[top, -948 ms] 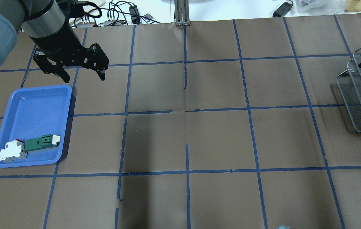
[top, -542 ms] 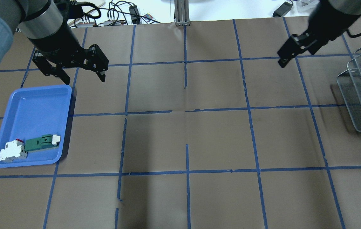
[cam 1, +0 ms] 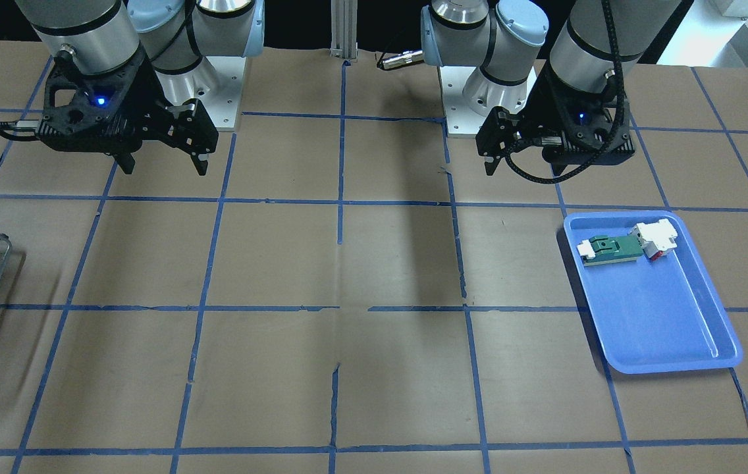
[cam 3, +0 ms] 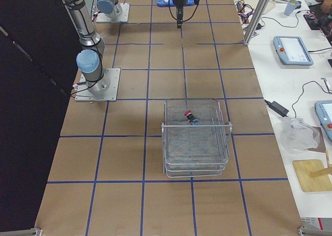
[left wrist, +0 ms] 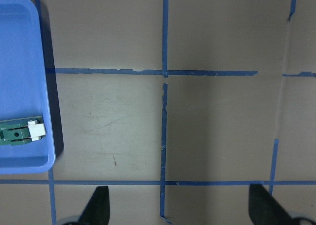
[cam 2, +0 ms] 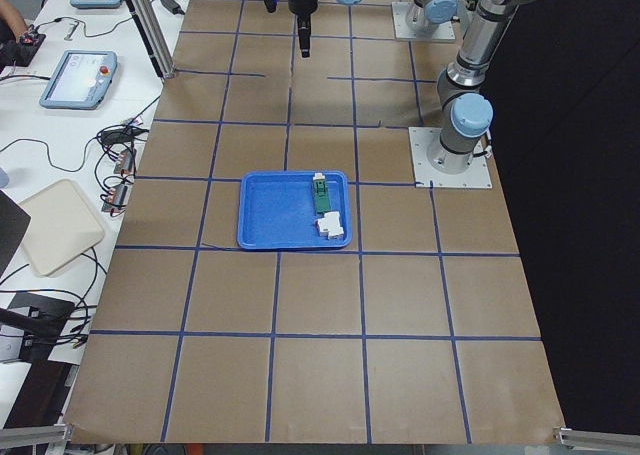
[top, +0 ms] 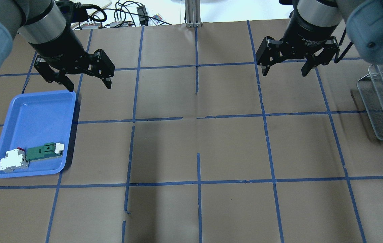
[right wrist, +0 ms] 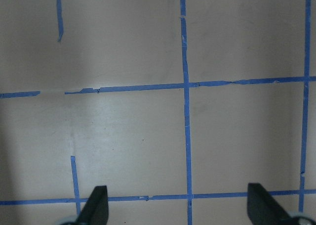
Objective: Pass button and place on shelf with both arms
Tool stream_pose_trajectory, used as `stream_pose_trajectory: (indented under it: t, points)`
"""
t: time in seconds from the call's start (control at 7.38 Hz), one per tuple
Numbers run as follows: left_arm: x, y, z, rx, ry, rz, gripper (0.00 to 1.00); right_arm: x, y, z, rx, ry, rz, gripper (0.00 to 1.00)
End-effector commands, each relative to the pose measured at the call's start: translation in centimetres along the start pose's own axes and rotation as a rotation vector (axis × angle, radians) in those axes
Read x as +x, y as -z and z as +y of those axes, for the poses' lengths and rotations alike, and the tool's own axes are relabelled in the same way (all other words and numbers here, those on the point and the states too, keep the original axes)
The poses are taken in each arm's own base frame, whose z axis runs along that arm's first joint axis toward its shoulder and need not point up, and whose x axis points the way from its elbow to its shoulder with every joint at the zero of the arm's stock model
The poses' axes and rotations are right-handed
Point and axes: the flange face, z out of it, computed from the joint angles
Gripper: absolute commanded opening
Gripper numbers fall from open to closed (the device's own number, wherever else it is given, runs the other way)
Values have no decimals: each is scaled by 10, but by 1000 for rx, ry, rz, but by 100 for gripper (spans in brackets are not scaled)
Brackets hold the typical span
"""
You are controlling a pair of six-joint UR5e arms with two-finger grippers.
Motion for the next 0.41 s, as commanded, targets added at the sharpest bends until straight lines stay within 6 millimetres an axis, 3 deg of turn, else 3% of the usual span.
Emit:
stream_pose_trajectory:
  t: [0.0,0.27]
  points:
    - [-2,1,-1,2,3,-2,100,4,11,-2,18,-21,39,100]
    - [-1,2,-1,6,3,2,100,8,14,-5,25,-9,52,100]
